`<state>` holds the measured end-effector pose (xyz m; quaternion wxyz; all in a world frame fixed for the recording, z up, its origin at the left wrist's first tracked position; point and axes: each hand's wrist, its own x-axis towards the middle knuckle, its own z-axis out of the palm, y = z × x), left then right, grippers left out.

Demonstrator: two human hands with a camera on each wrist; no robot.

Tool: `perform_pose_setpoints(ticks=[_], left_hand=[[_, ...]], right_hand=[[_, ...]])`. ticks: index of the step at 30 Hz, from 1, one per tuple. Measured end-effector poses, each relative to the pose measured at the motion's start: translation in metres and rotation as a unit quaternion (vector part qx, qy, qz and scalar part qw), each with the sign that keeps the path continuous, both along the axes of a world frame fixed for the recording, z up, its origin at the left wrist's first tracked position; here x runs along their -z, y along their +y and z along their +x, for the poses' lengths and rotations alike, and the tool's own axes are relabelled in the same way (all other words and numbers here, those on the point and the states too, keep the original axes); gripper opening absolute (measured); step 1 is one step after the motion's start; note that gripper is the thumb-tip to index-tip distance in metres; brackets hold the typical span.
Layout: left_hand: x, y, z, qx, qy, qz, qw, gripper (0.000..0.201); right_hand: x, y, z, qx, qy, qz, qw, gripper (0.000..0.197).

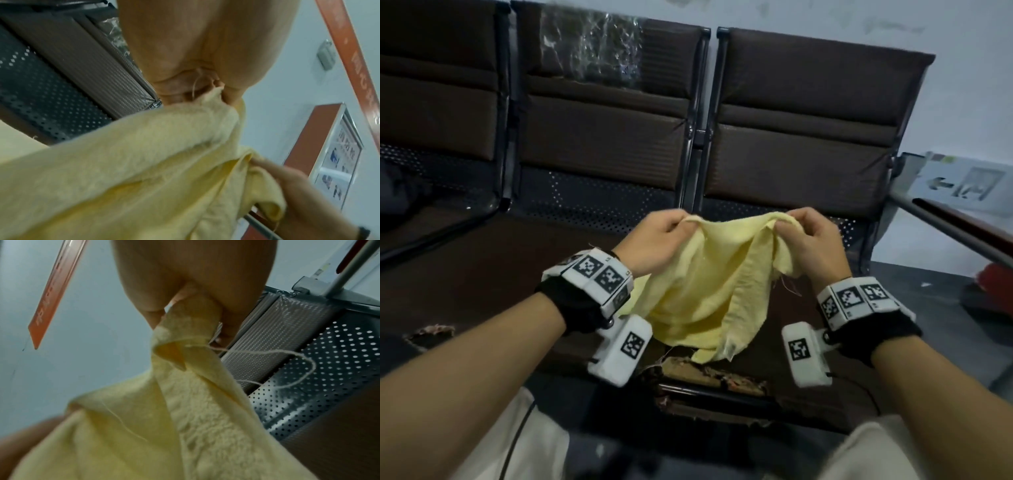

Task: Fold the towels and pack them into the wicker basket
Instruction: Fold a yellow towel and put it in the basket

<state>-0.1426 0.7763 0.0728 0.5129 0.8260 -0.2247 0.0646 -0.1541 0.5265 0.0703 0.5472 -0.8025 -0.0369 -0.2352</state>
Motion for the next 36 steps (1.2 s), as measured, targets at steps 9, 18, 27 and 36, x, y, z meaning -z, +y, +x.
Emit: perform_pose_setpoints(ticks=[9,18,27,36], left_hand=[[0.025,-0.035,0.046,-0.002,0.05,-0.017,0.999,0.027],[0.042,-0.033,0.062,0.006,0.118,-0.01,0.993,0.026],[0.035,-0.038,0.052,0.073,0.115,-0.035,0.99,0.023],[0.06,-0.013,0.06,0.061,0.14,0.169,0.974,0.026]], right_hand=[[0.03,-0.008,0.029,-0.081,0.106,-0.24,0.962,0.018],[0.044,-0.004,0.048,-0.072,0.133,-0.268,0.951,0.011],[0.037,0.023,0.035,-0.25,0.158,-0.252,0.922,0.023],[0.016,0.004,0.04,-0.109,0.076,0.118,0.984,0.024]])
